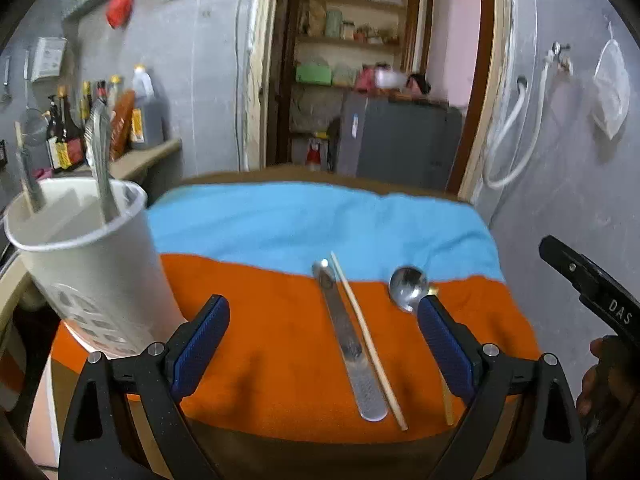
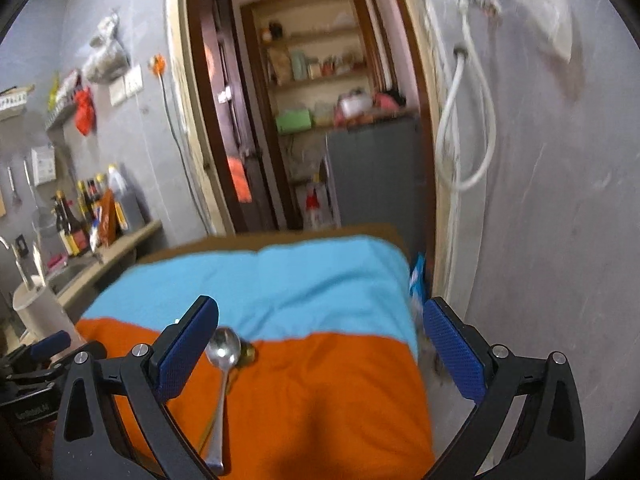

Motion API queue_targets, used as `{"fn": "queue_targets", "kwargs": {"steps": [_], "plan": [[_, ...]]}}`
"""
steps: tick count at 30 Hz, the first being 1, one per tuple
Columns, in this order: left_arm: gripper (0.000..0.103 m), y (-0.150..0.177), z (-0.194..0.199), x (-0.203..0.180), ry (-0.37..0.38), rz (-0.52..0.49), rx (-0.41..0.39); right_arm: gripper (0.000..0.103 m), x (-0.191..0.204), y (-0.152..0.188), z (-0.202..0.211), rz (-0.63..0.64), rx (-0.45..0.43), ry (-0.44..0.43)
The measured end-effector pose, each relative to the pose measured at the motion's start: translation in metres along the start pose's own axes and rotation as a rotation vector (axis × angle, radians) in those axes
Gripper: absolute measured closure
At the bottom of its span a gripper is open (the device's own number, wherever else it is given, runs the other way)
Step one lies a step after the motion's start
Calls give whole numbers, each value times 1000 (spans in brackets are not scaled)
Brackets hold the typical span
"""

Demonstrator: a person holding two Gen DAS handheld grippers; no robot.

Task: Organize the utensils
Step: 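Move both open grippers back to the knife and spoon on the blanket, then grasp the silver knife with the left gripper while the right gripper grasps a spoon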

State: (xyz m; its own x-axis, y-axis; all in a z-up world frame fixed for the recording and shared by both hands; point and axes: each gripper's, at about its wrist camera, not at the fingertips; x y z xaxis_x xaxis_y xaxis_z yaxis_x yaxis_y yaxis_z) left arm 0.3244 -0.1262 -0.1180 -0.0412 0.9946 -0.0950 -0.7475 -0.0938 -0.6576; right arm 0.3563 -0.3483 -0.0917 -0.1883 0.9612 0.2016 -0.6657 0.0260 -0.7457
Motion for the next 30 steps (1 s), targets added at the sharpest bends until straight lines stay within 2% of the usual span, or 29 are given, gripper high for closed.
{"fn": "queue_targets", "kwargs": {"steps": [2, 7, 8, 10, 13, 17, 26, 30], "plan": [[14, 0, -8, 2, 11, 2, 28, 7, 1, 2, -8, 4, 39, -8], [40, -1, -27, 6, 57, 9, 108, 23, 8, 7, -35, 37, 167, -30], [43, -2, -31, 6, 59, 8, 124, 29, 10, 8, -41, 50, 198, -35], [55, -3, -41, 6, 49, 0, 164, 35, 14, 9, -49, 69, 241, -33], [62, -5, -53, 7, 24, -5, 225, 41, 19, 11, -64, 103, 319, -33], [63, -7, -63, 7, 6, -21, 249, 44, 25, 12, -73, 132, 370, -30], [63, -17, -81, -1, -3, -74, 284, 44, 27, 11, -83, 161, 419, -37], [63, -19, -90, -8, -41, -118, 299, 44, 31, 11, -85, 182, 433, -34]]}}
Point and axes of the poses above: each gripper's, at about its wrist camera, not at the fingertips, and z roughly against the way its jaws point, x to its left, y to its underside, and after that the axes turned 12 degrees about x, right-handed
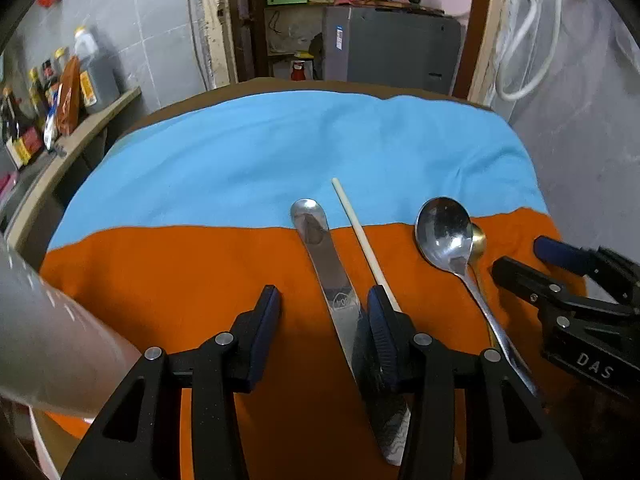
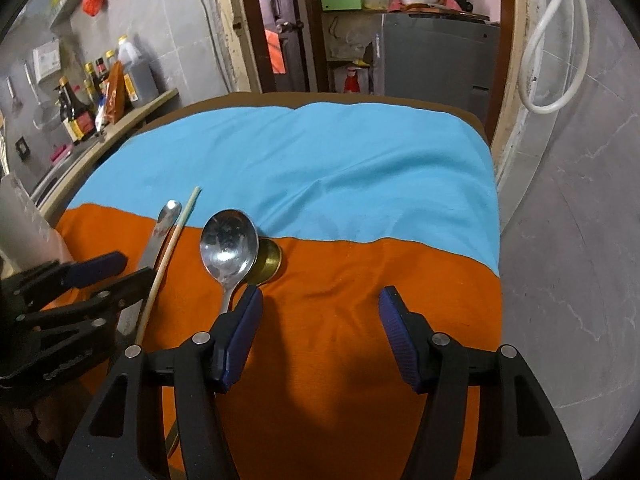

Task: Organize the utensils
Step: 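Grasp the silver knife with the left gripper while the right gripper grasps a spoon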

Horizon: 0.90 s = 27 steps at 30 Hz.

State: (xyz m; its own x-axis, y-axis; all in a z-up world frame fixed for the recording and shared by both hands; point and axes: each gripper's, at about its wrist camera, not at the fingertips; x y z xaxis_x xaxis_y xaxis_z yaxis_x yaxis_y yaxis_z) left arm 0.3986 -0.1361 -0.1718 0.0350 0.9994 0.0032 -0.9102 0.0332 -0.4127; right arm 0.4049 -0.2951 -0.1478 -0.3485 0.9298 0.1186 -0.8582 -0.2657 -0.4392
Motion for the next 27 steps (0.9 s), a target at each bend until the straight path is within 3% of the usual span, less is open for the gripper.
{"fn": "queue_targets", "kwargs": {"steps": [4, 11, 16, 21, 27], "plan": [[78, 2, -1, 4, -31, 0, -1, 44, 4, -2, -3, 17, 12, 8], [88, 14, 6, 12, -47, 8, -6, 44, 11, -8, -3, 52, 14, -7], [89, 33, 21, 11, -98, -8, -35, 44, 19, -13, -2, 74, 3, -38], [88, 53, 25, 8, -128, -18, -8, 46, 30, -20, -5, 113, 3, -61], [82, 52, 20, -2, -205, -62, -9, 50, 49, -31, -15, 156, 13, -70]]}}
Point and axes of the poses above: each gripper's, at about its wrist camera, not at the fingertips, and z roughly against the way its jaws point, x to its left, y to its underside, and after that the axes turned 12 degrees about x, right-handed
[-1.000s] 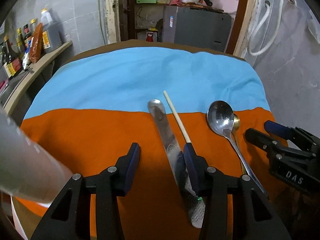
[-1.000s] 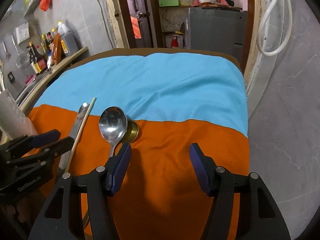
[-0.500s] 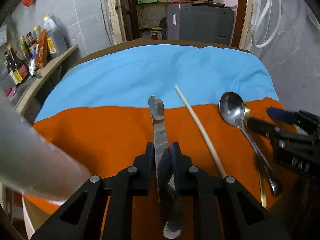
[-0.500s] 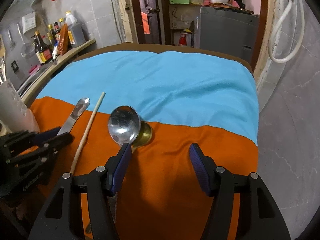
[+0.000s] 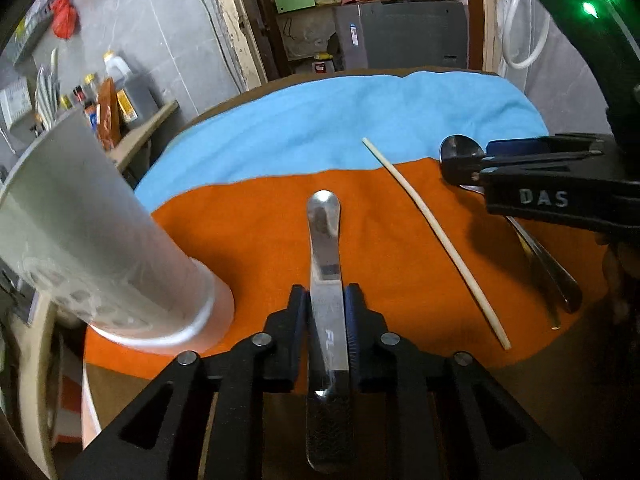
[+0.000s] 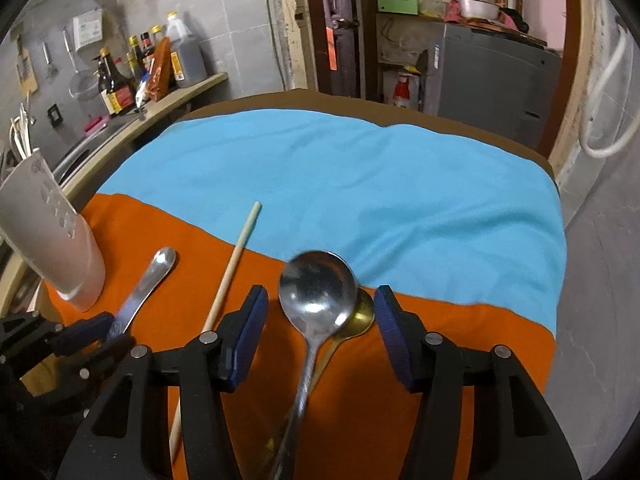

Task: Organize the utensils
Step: 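Grasp the silver knife with the left gripper while the right gripper grasps a spoon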

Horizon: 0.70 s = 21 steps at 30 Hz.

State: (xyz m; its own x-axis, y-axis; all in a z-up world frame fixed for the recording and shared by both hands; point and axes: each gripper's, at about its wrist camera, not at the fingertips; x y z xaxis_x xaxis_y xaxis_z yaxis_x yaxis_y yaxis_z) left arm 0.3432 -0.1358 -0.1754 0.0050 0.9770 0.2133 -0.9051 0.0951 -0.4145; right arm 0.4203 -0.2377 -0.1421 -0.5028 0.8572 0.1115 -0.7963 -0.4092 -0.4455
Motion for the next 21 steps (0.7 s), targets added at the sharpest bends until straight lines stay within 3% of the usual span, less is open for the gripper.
{"fn": "queue_targets", "kwargs": {"steps": [4, 9, 12, 15, 18, 21], "plan": [[68, -4, -5, -4, -77, -22, -8, 50, 9, -6, -9, 28, 17, 30], [70, -1, -8, -8, -124, -66, -6, 49, 17, -10, -16, 64, 24, 60], [89, -2, -10, -7, -55, -66, 21, 47, 17, -12, -19, 74, 22, 49], [89, -3, -10, -3, -34, -53, 27, 47, 14, -11, -17, 79, 13, 27], [89, -5, -9, 9, 33, -5, 47, 47, 14, -10, -13, 107, -3, -5], [80, -4, -9, 21, 72, 52, 37, 47, 20, -9, -10, 163, -17, -7]]}}
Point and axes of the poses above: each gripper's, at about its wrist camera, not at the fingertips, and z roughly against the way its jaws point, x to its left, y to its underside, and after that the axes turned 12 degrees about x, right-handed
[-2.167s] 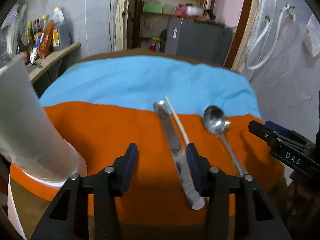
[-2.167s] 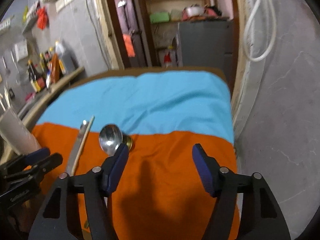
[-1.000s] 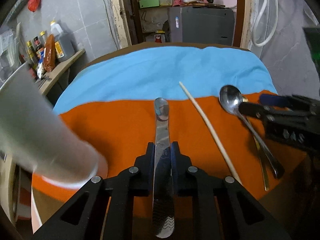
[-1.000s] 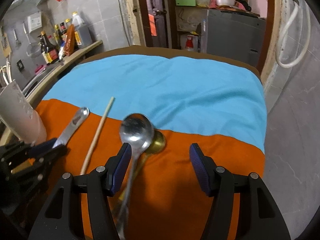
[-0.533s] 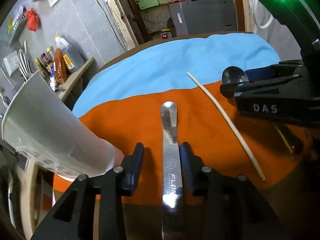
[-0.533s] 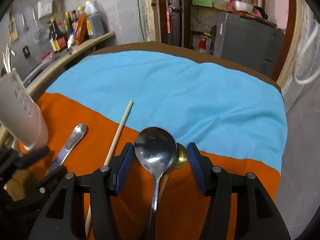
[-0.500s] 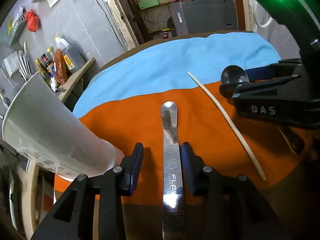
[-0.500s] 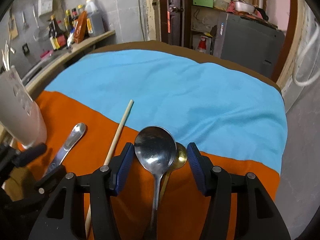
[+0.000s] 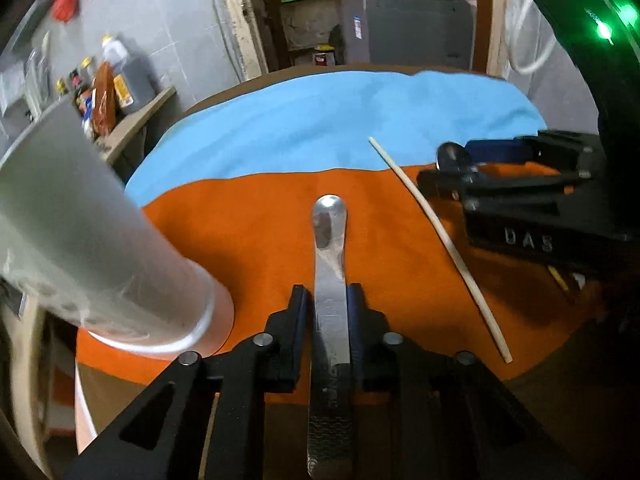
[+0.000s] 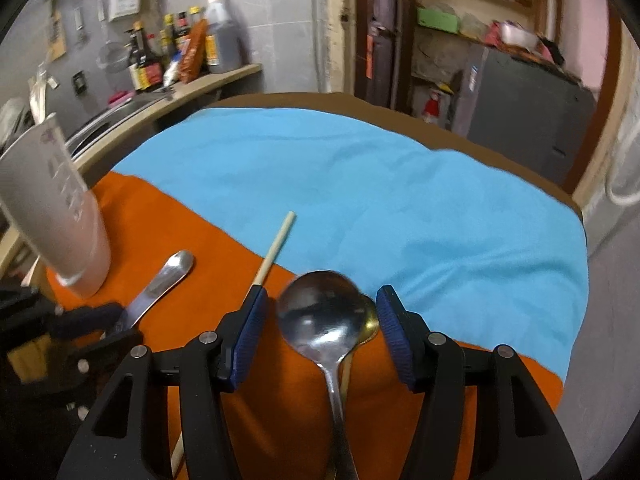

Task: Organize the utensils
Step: 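Grasp the silver knife with the left gripper while the right gripper grasps a spoon, then lift the knife and spoon and carry both over the white caddy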

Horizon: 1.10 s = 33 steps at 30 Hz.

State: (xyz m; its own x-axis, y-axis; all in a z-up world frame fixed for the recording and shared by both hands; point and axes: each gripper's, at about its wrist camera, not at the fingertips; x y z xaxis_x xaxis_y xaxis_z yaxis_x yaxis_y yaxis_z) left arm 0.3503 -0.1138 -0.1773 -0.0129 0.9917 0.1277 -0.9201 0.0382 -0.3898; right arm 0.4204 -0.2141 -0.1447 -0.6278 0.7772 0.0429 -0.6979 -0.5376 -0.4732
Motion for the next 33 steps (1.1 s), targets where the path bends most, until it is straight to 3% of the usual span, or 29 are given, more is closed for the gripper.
{"fn": "queue_targets", "kwargs": {"steps": [5, 9, 12, 15, 17, 22, 28, 33], "plan": [[77, -2, 0, -1, -20, -7, 0, 48, 11, -2, -9, 55, 35, 19], [87, -6, 0, -2, 19, -11, 25, 57, 6, -1, -9, 27, 34, 7], [89, -4, 0, -4, 12, -20, 19, 61, 3, 0, -9, 8, 30, -3], [89, 0, 1, 9, 105, 42, -8, 62, 5, 1, -7, 20, 24, 9], [89, 4, 4, 20, 169, 84, -32, 62, 5, 4, 1, 10, -7, -3], [89, 17, 20, 26, 242, 115, -116, 62, 2, 18, 31, -52, -126, -51], [89, 32, 28, 27, 290, 132, -78, 62, 4, 38, 55, -141, -187, -155], [89, 44, 53, 26, 312, 147, -209, 62, 9, 50, 73, -175, -283, -166]]}}
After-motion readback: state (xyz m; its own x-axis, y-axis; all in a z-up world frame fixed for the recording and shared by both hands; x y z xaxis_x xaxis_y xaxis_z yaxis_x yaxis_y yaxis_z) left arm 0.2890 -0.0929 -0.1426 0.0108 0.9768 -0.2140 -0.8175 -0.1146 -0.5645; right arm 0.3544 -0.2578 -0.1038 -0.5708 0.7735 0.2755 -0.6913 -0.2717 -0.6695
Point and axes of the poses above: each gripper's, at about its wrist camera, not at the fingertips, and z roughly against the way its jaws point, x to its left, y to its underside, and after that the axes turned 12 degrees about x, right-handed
